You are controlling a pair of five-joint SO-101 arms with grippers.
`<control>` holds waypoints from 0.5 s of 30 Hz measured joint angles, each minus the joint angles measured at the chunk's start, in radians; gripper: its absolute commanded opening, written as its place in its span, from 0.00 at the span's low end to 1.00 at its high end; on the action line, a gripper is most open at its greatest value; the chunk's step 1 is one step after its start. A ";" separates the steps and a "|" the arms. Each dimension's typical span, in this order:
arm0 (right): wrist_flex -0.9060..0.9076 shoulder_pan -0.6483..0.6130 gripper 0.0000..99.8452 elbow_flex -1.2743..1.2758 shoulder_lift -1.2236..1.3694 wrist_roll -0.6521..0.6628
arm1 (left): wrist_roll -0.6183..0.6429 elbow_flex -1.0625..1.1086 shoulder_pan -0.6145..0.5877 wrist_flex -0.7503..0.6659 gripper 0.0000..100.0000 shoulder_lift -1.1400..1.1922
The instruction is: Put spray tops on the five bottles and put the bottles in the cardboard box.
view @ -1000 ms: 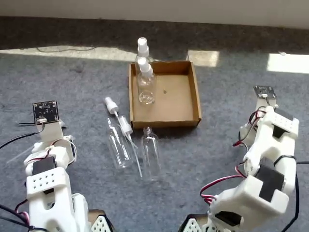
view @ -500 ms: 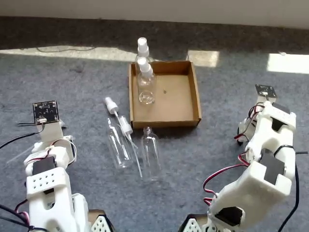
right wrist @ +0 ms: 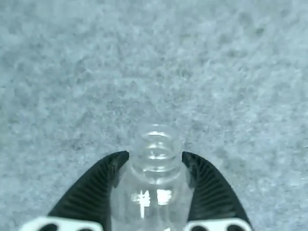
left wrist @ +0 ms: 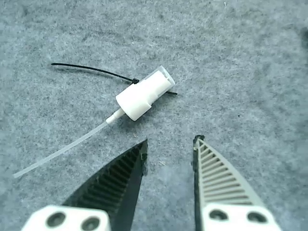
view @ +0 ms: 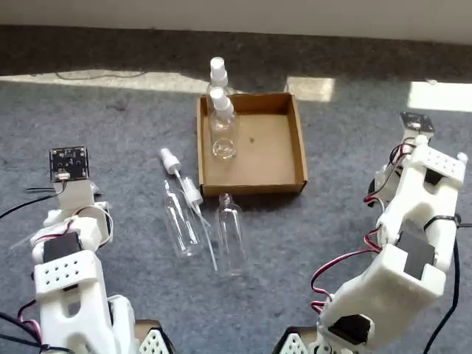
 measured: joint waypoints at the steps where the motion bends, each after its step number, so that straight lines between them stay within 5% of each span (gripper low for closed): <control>1: 0.031 0.000 0.04 -0.041 0.000 0.000 | -0.011 -0.040 0.000 0.040 0.15 0.000; 8: 0.209 -0.058 0.04 -0.236 0.000 0.064 | -0.018 -0.365 0.000 0.293 0.15 0.049; 15: 0.222 -0.100 0.04 -0.219 -0.120 0.098 | -0.077 -0.730 0.000 0.436 0.15 0.463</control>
